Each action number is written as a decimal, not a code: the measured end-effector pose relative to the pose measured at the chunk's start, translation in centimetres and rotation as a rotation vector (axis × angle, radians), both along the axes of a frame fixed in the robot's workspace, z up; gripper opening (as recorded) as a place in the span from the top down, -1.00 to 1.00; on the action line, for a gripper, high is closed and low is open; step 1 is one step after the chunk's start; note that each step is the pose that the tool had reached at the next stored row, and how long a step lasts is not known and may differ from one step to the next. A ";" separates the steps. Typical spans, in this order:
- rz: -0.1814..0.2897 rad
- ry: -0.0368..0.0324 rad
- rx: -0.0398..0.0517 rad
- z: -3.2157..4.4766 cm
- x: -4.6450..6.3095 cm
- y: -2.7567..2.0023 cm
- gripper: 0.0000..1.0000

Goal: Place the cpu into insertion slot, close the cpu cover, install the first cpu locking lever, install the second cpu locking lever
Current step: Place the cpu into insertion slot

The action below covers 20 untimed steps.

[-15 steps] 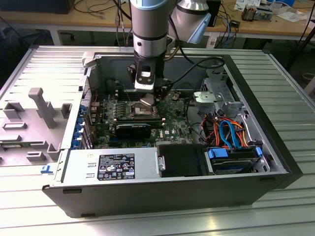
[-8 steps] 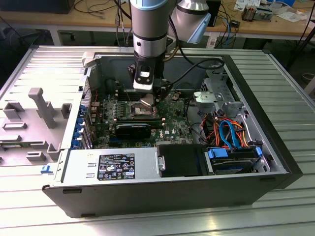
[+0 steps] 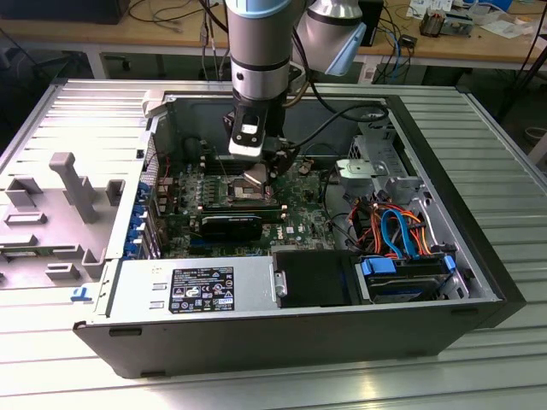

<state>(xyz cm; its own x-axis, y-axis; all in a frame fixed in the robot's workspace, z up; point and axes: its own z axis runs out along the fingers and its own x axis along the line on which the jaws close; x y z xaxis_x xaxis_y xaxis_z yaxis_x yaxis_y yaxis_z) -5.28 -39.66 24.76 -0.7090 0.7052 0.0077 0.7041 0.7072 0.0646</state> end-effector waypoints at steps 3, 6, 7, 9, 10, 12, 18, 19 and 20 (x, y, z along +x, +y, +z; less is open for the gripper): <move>-0.020 0.0000 -0.0005 -0.03 0.0 0.00 -0.08; -0.038 0.0000 -0.0007 -0.05 0.0 0.00 -0.08; -0.044 0.0000 -0.0008 -0.06 0.0 0.00 -0.08; -0.063 0.0000 -0.0008 -0.07 0.0 0.00 -0.08; -0.073 -0.0001 -0.0008 -0.09 0.0 0.00 -0.08; -0.096 -0.0001 -0.0012 -0.11 0.0 0.00 -0.08; -0.151 0.0000 -0.0024 -0.22 0.0 0.00 -0.08; -0.168 0.0000 -0.0024 -0.26 0.0 0.00 -0.08; -0.186 0.0000 -0.0026 -0.29 0.0 0.00 -0.08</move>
<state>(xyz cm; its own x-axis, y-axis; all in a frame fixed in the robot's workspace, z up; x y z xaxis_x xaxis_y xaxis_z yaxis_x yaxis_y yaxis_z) -5.31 -39.66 24.47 -0.5662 0.8242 0.0056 0.8228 0.5648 0.0629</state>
